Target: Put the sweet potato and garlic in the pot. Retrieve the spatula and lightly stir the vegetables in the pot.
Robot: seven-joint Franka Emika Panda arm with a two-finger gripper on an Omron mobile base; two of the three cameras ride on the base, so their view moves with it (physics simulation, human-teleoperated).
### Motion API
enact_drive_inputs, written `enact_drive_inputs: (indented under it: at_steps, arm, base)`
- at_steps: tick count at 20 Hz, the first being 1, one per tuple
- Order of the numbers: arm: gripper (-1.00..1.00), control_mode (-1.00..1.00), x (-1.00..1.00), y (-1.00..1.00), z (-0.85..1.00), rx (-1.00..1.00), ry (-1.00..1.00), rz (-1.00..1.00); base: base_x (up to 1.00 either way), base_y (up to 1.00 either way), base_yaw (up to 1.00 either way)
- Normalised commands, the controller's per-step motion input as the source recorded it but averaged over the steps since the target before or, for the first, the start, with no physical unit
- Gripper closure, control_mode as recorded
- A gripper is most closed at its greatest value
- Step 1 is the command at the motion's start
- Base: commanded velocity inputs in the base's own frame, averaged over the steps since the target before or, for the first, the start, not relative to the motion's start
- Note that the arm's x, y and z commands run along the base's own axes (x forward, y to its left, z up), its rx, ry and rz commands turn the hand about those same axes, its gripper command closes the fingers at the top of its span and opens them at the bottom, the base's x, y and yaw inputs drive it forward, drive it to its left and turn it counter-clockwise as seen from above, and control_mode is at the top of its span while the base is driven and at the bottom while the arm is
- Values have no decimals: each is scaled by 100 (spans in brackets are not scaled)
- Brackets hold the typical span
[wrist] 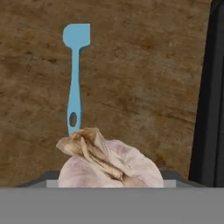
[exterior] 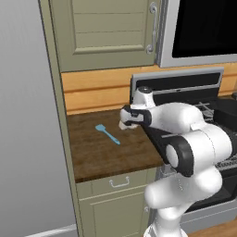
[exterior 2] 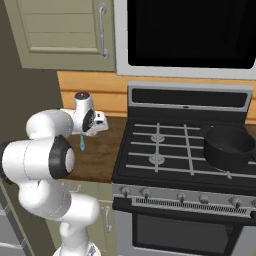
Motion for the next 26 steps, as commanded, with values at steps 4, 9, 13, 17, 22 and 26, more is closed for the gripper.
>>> enact_drive_inputs:
  at_steps: [4, 9, 13, 17, 22, 26]
  arm:
    - [100, -100, -100, -3, 100, 15, -21, 0]
    - [100, -100, -100, -13, 100, 10, -7, 0]
    - [100, -100, -100, -16, 100, 3, -2, 0]
    - [100, -100, -100, -20, 100, 1, 0, 0]
    - [100, -100, -69, -6, 69, -2, 11, 0]
    - [100, -100, 0, 0, 0, 0, 0, 0]
  base:
    - [0, 0, 0]
    - [0, 0, 0]
    - [0, 0, 0]
    - [0, 0, 0]
    - [0, 0, 0]
    - [0, 0, 0]
